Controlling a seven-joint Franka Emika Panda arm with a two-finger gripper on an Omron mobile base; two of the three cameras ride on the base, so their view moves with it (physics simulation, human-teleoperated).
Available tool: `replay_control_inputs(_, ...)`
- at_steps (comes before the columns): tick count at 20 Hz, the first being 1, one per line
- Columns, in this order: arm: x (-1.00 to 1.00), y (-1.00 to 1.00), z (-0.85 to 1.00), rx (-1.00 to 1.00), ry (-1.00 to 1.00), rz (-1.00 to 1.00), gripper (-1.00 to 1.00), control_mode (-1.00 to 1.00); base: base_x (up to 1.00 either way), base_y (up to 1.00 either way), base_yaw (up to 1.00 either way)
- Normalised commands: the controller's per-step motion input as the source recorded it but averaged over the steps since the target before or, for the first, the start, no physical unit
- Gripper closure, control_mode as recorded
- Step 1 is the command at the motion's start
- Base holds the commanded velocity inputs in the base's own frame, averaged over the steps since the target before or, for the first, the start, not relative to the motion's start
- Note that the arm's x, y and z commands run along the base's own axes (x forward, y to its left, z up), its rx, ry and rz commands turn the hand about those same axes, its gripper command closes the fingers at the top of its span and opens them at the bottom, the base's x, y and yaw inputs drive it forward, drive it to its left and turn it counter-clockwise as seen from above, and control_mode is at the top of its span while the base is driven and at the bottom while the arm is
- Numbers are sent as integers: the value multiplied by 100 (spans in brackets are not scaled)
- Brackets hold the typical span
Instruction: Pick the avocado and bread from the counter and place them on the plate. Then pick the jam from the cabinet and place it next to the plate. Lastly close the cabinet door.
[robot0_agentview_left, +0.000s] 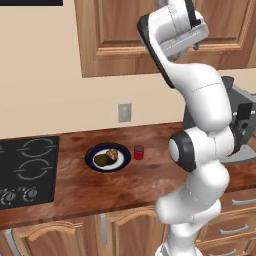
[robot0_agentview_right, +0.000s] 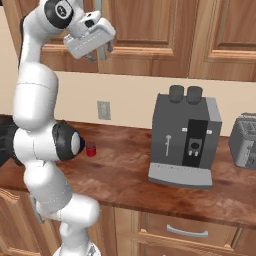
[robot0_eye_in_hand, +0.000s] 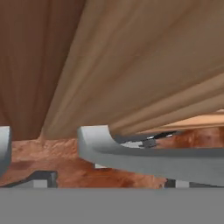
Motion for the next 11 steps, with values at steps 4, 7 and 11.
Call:
replay_control_inputs(4, -28, 0, 4, 11, -34, 4, -100, -100, 0, 0, 0)
replay_control_inputs(7, -100, 0, 0, 7, -83, 8, -100, -100, 0, 0, 0)
replay_control_inputs(11, -100, -2, -10, 15, -97, 0, -100, -100, 0, 0, 0)
